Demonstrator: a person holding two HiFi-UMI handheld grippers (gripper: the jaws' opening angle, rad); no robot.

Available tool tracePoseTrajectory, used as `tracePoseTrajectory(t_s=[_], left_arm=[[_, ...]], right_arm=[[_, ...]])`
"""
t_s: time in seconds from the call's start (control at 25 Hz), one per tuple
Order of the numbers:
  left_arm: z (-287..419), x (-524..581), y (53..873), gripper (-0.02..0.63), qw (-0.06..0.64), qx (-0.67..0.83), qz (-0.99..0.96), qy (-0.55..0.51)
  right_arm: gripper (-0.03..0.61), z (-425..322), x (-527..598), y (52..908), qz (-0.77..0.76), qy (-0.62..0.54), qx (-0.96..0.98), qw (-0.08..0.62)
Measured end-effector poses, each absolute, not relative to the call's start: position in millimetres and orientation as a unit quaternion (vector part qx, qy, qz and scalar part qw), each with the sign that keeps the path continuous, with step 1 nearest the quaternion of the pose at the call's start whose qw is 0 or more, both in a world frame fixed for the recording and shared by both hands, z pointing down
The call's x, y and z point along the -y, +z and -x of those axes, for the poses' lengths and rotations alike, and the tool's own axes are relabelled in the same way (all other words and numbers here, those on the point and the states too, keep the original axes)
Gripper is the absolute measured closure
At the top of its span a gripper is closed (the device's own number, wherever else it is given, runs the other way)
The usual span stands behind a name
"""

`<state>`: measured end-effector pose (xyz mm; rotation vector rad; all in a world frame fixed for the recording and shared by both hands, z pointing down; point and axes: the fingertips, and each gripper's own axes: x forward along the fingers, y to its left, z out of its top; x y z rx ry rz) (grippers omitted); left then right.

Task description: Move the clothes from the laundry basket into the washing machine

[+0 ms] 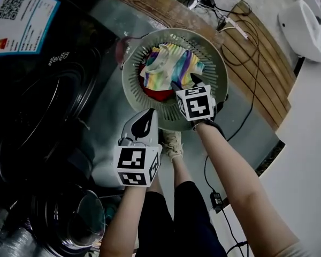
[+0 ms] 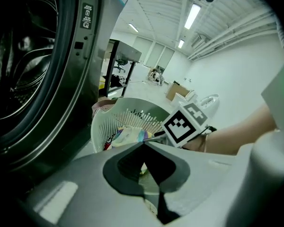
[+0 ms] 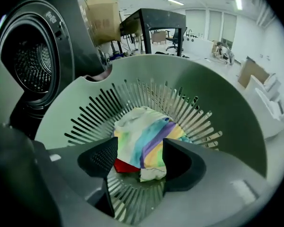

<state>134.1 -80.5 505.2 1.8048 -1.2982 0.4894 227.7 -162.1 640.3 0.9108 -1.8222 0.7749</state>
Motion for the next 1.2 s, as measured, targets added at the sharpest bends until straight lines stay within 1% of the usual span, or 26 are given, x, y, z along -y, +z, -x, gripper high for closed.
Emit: tracePoseTrajectory(t_s=[0.16,0.24,0.28,0.32,0.36,0.4,0.44,0.64,0.68,0.76,0.8,0.88,0.96,1.08,1.2], left_arm=[[-133.8,86.1,503.4,0.612,0.416,0.515,-0.725,0.189],[-131.6,88.2,501.4,0.612,0.416,0.516,-0.726,0.179],[-129.8,88.9,500.9,0.612,0.416,0.518,-0.727,0.176],[-128.1,90.1,501.0,0.612,0.414,0.520,-0.726,0.175],[-127.1,91.3,501.8,0.612,0.414,0.521,-0.726,0.175],[-126.8,91.9,502.9,0.612,0.413,0.522,-0.725,0.176],[-127.0,91.9,504.2,0.612,0.413,0.521,-0.725,0.178],[-128.7,84.7,503.3,0.612,0.410,0.519,-0.725,0.194],[-129.3,82.7,501.8,0.587,0.412,0.518,-0.723,0.196],[-130.2,79.8,497.4,0.508,0.414,0.516,-0.722,0.202],[-130.7,79.8,494.0,0.481,0.413,0.515,-0.723,0.205],[-131.4,78.7,484.2,0.455,0.410,0.511,-0.725,0.212],[-131.7,75.0,472.1,0.396,0.403,0.505,-0.730,0.222],[-135.0,76.4,454.5,0.326,0.386,0.489,-0.748,0.229],[-138.4,80.7,438.6,0.284,0.378,0.477,-0.760,0.227]], right_arm=[[0.242,-244.3,177.1,676.6,-0.378,0.319,0.720,0.488],[0.228,-253.4,174.2,692.9,-0.375,0.334,0.698,0.511],[0.234,-258.1,170.0,700.2,-0.375,0.341,0.684,0.525],[0.284,-263.3,166.6,706.0,-0.379,0.345,0.668,0.539],[0.390,-268.8,165.5,709.2,-0.386,0.343,0.656,0.551],[0.535,-271.9,166.5,709.9,-0.393,0.340,0.651,0.553],[0.547,-270.4,167.9,708.5,-0.397,0.340,0.657,0.542],[0.547,-247.0,163.1,671.4,-0.387,0.362,0.718,0.451],[0.546,-243.8,161.3,658.2,-0.388,0.366,0.728,0.431],[0.548,-238.2,157.9,628.3,-0.391,0.379,0.743,0.389],[0.548,-235.3,157.4,612.3,-0.393,0.387,0.749,0.367],[0.547,-229.0,153.9,579.5,-0.391,0.399,0.762,0.328],[0.547,-220.0,144.5,545.6,-0.379,0.405,0.776,0.301],[0.546,-203.2,133.4,493.1,-0.351,0.396,0.805,0.269],[0.546,-186.3,121.3,439.9,-0.312,0.376,0.838,0.244]])
